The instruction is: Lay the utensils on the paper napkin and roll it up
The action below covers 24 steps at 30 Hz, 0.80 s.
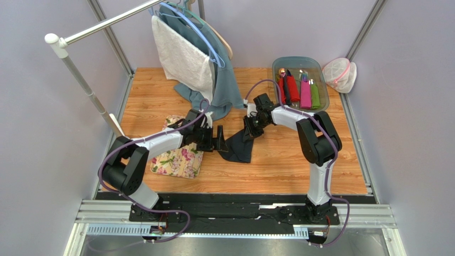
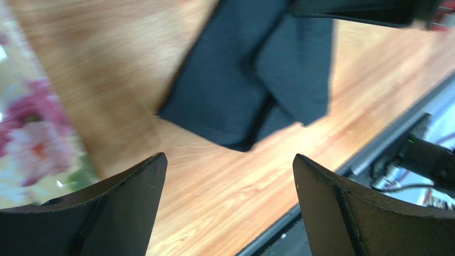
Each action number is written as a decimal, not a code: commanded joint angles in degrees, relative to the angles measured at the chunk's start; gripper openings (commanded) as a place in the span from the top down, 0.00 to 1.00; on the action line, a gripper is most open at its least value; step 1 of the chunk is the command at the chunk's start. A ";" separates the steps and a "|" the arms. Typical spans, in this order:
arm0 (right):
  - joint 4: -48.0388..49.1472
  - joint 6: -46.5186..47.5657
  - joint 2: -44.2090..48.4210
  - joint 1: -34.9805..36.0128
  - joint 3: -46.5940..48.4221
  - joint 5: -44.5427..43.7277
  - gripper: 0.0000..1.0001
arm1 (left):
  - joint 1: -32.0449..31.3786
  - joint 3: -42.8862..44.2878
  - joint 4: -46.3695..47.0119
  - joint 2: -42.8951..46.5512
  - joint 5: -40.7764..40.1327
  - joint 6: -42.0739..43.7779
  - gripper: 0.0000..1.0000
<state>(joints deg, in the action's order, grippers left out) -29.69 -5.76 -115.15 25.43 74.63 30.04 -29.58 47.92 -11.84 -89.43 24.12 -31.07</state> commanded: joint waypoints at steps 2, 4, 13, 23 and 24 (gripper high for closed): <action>-4.85 1.89 -2.62 0.67 -4.23 -8.16 0.95 | 1.37 2.26 -3.54 -3.82 -4.60 1.54 0.03; -4.85 1.54 -2.53 0.67 -4.32 -8.33 0.95 | 1.46 2.96 -3.11 -6.27 -4.61 0.41 0.03; -4.32 0.22 -3.76 0.67 -3.53 -8.51 0.96 | 1.11 5.96 6.55 -17.08 6.35 -4.78 0.24; -4.06 -1.01 -5.43 0.67 -1.86 -8.77 0.97 | -2.31 7.10 16.92 -21.49 13.41 -7.51 0.33; -4.06 -1.18 -5.52 0.67 -1.68 -8.86 0.97 | -2.49 7.27 17.19 -21.66 13.32 -7.51 0.32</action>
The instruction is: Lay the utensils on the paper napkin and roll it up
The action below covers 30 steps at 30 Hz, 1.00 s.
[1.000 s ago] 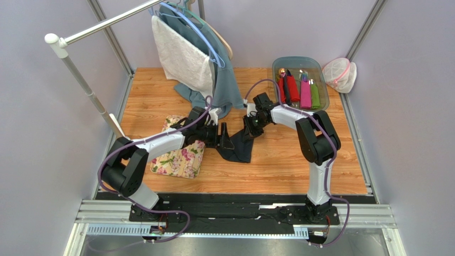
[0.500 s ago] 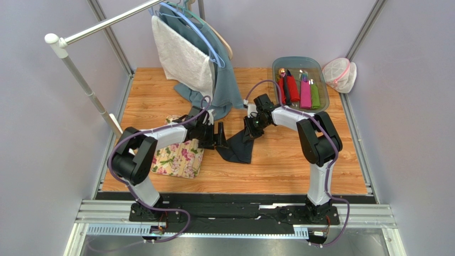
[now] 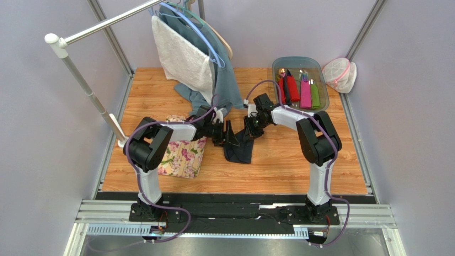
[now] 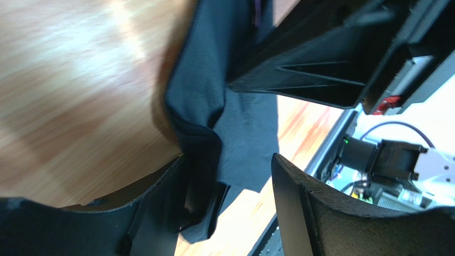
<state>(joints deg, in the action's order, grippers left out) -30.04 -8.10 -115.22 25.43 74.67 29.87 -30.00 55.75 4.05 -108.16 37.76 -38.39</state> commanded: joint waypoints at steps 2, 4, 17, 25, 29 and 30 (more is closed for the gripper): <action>-3.45 0.72 -5.54 0.67 -1.81 -9.21 0.99 | -2.43 -0.02 1.22 -4.07 -1.71 0.33 0.26; -3.36 0.63 -5.63 0.67 -1.99 -9.91 1.00 | -2.35 -0.11 1.66 -4.95 -2.25 0.33 0.25; -3.53 0.01 -5.89 0.67 -1.90 -11.23 1.00 | 4.86 -6.61 -10.11 5.41 0.12 5.26 0.35; -3.18 -0.43 -5.90 0.59 -1.99 -11.41 1.00 | 4.86 -6.09 -6.08 4.10 3.11 1.74 0.55; -3.27 -0.52 -5.89 0.67 -1.99 -11.50 1.00 | 4.95 -4.68 -6.95 4.97 3.73 1.65 0.78; -3.27 -0.60 -5.89 0.67 -1.99 -11.59 1.00 | 4.86 -4.42 -6.95 6.19 3.90 1.31 0.82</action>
<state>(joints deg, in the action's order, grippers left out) -30.98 -10.74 -115.72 25.43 75.40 28.99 -25.04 49.87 -2.48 -103.66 40.23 -37.08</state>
